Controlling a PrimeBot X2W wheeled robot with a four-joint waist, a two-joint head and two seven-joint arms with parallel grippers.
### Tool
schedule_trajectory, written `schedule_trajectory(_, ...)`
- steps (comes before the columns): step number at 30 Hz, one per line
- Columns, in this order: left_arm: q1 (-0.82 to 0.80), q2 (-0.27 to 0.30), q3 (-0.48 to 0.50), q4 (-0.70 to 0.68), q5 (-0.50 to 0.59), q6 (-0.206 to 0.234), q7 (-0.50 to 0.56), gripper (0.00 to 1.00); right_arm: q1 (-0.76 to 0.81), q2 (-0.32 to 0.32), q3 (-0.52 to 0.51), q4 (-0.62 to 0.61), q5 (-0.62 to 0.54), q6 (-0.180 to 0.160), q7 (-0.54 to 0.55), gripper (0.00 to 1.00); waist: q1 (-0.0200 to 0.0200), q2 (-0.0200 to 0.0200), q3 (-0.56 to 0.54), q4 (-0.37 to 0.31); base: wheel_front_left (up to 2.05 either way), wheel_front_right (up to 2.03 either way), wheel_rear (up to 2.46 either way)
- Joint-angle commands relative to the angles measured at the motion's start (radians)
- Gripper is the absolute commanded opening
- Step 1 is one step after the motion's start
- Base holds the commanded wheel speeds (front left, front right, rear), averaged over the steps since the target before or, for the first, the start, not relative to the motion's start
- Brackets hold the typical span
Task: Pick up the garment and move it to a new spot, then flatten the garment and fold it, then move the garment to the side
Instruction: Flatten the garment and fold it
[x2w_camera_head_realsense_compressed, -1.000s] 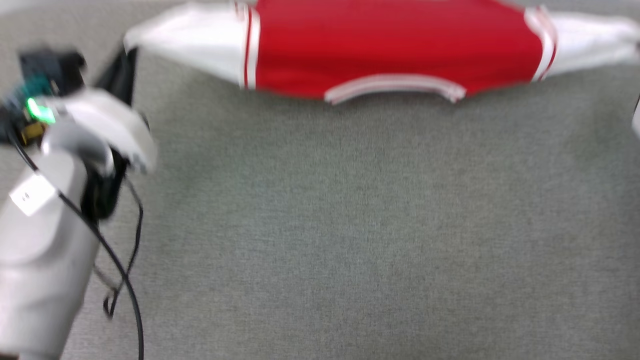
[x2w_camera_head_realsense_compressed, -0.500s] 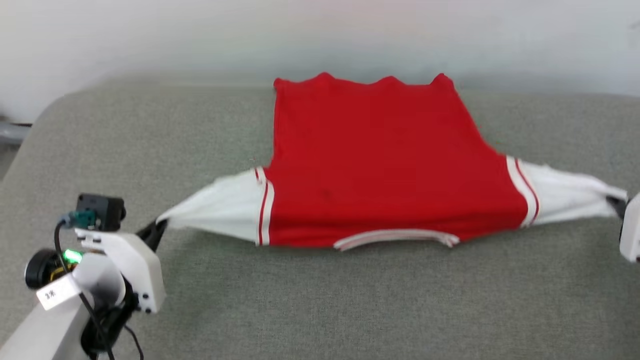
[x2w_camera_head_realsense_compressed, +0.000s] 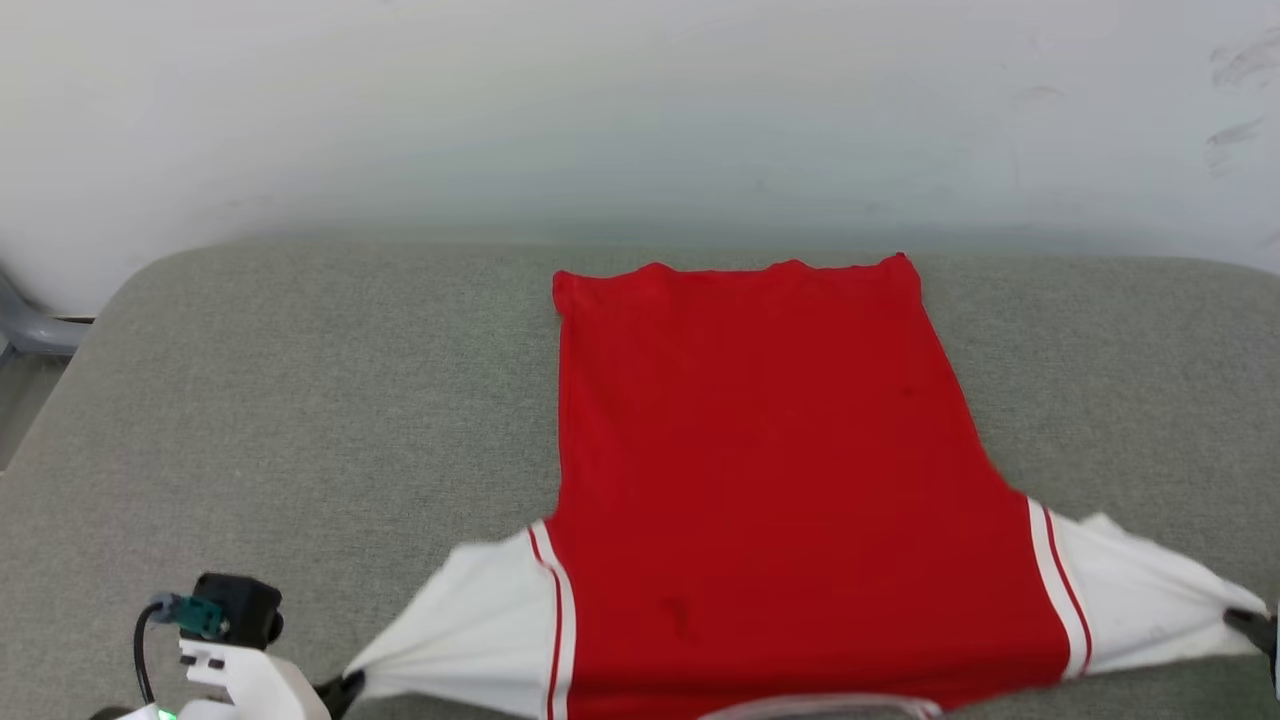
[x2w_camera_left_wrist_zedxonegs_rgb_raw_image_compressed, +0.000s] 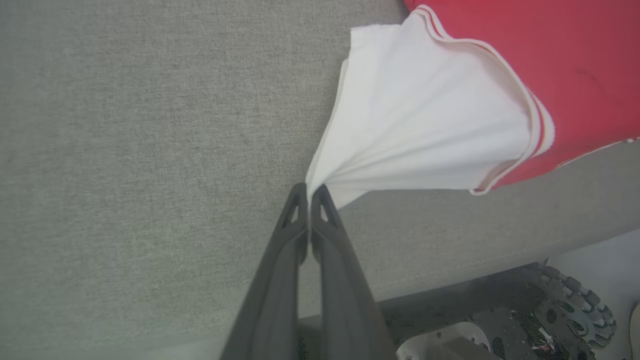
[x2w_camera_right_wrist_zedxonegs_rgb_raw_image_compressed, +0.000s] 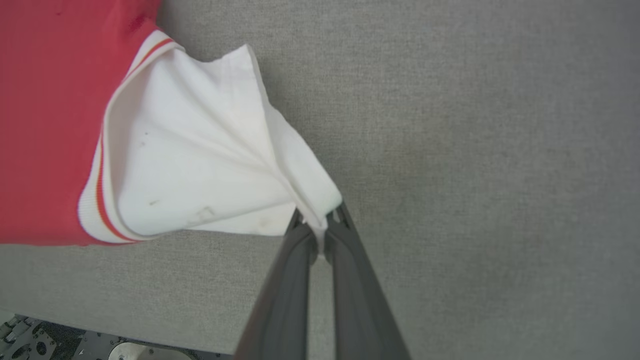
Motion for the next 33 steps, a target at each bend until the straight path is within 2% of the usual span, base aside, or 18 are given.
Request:
schedule_trajectory(1, 0.028, 0.016, 0.002, -0.019, -0.011, 0.007, 0.015, 0.0, 0.041, -0.008, -0.028, -0.027, -0.003, -0.002, 0.026, 0.0, 0.0003, 0.0, 0.002, 0.0, 0.0, 0.0, 0.0)
schedule_trajectory(3, 0.052, 0.023, -0.005, -0.047, -0.027, 0.01, 0.035, 0.0, 0.082, 0.003, -0.06, -0.077, -0.011, -0.002, 0.067, 0.0, 0.0003, 0.0, 0.006, 0.002, 0.0, 0.0, 0.0)
schedule_trajectory(4, 0.068, 0.022, -0.011, -0.075, -0.044, 0.004, 0.051, 0.0, 0.127, 0.023, -0.11, -0.141, -0.034, -0.002, 0.114, 0.0, 0.0003, 0.0, 0.017, 0.004, 0.0, 0.0, 0.0)
schedule_trajectory(11, 0.068, 0.019, -0.031, -0.12, -0.055, -0.014, 0.071, 0.0, 0.174, 0.071, -0.182, -0.247, -0.095, -0.002, 0.219, 0.0, 0.0003, 0.0, 0.054, 0.012, 0.0, 0.0, 0.0)
schedule_trajectory(12, 0.063, 0.018, -0.035, -0.131, -0.052, -0.02, 0.07, 0.0, 0.174, 0.07, -0.179, -0.268, -0.1, -0.002, 0.232, 0.62, 0.0003, 0.0, 0.062, 0.014, 0.0, 0.0, 0.0)
schedule_trajectory(13, 0.057, 0.015, -0.035, -0.141, -0.049, -0.02, 0.065, 0.0, 0.171, 0.075, -0.191, -0.28, -0.099, -0.002, 0.246, 1.0, 0.0003, 0.0, 0.071, 0.016, 0.0, 0.0, 0.0)
schedule_trajectory(20, 0.012, 0.004, -0.062, -0.222, -0.012, -0.015, 0.087, 0.0, 0.077, 0.088, -0.223, -0.401, -0.105, -0.002, 0.331, 1.0, 0.0003, 0.0, 0.154, 0.043, 0.0, 0.0, 0.0)
schedule_trajectory(26, -0.026, 0.014, -0.09, -0.302, 0.021, -0.001, 0.138, 0.0, -0.084, 0.074, -0.21, -0.468, -0.12, -0.002, 0.401, 1.0, 0.0003, 0.0, 0.246, 0.087, 0.0, 0.0, 0.0)
schedule_trajectory(27, -0.033, 0.014, -0.096, -0.313, 0.028, 0.001, 0.144, 0.0, -0.119, 0.07, -0.203, -0.472, -0.123, -0.002, 0.414, 1.0, 0.0003, 0.0, 0.261, 0.096, 0.0, 0.0, 0.0)
schedule_trajectory(28, -0.052, 0.008, -0.111, -0.342, 0.05, 0.001, 0.155, 0.0, -0.212, 0.053, -0.182, -0.463, -0.118, -0.002, 0.474, 1.0, 0.0003, 0.0, 0.313, 0.128, 0.0, 0.0, 0.0)
schedule_trajectory(33, -0.093, -0.025, -0.136, -0.369, 0.079, -0.012, 0.148, 0.0, -0.399, 0.037, -0.175, -0.414, -0.137, -0.002, 0.575, 1.0, 0.0003, 0.0, 0.4, 0.189, 0.0, 0.0, 0.0)
